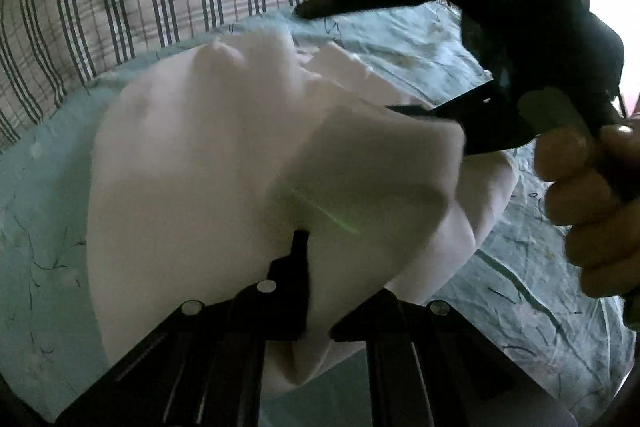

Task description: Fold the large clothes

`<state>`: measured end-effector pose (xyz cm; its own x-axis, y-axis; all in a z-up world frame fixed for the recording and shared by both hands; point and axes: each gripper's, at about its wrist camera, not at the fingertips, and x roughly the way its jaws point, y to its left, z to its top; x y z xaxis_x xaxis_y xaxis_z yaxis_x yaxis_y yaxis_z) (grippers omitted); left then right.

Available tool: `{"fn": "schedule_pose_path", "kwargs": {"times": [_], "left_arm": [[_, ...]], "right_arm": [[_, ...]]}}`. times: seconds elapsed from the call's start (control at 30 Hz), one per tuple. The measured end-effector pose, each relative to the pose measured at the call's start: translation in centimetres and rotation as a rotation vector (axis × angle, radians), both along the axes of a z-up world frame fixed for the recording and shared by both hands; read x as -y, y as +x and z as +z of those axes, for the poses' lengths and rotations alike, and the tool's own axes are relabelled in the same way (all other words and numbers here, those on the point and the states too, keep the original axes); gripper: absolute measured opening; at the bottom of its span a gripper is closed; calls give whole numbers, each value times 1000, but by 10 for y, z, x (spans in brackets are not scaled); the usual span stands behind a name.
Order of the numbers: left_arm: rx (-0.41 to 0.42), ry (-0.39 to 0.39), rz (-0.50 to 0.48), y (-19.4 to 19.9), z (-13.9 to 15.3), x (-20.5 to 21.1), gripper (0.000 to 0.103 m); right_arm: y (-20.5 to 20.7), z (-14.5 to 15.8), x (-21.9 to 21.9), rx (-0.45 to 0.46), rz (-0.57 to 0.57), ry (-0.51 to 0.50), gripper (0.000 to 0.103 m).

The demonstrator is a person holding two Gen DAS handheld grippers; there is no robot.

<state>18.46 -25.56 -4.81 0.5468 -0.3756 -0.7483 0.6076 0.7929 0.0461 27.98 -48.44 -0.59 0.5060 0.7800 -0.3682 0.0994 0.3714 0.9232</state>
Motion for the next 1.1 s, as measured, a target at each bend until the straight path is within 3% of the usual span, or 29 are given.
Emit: {"fn": "schedule_pose_path", "kwargs": {"times": [0.3, 0.37, 0.4, 0.47, 0.57, 0.63, 0.7, 0.83, 0.97, 1.1], "left_arm": [[11, -37, -29, 1, 5, -2, 6], [15, -37, -28, 1, 9, -2, 6], [14, -49, -30, 2, 14, -2, 6], [23, -81, -38, 0, 26, -3, 6], [20, -145, -91, -4, 42, 4, 7], [-8, -155, -130, -3, 40, 16, 7], [-42, -144, -145, 1, 27, 27, 7], [-122, -140, -142, 16, 1, 34, 7], [-137, -142, -145, 18, 3, 31, 11], [-184, -169, -137, 12, 11, 20, 15]], "right_arm": [[55, 7, -37, -15, 160, -374, 77], [71, 1, -46, -38, 186, -444, 48], [76, -1, -48, -52, 192, -487, 9], [75, 6, -43, -23, 189, -485, 9], [57, 40, -26, 118, 137, -453, 9], [41, 55, -9, 174, 96, -486, 9], [34, 51, 3, 154, 69, -521, 9], [33, 10, 22, 36, 60, -555, 9], [31, -10, 30, 16, 29, -509, 11], [28, -3, 29, 18, 29, -538, 20]]}}
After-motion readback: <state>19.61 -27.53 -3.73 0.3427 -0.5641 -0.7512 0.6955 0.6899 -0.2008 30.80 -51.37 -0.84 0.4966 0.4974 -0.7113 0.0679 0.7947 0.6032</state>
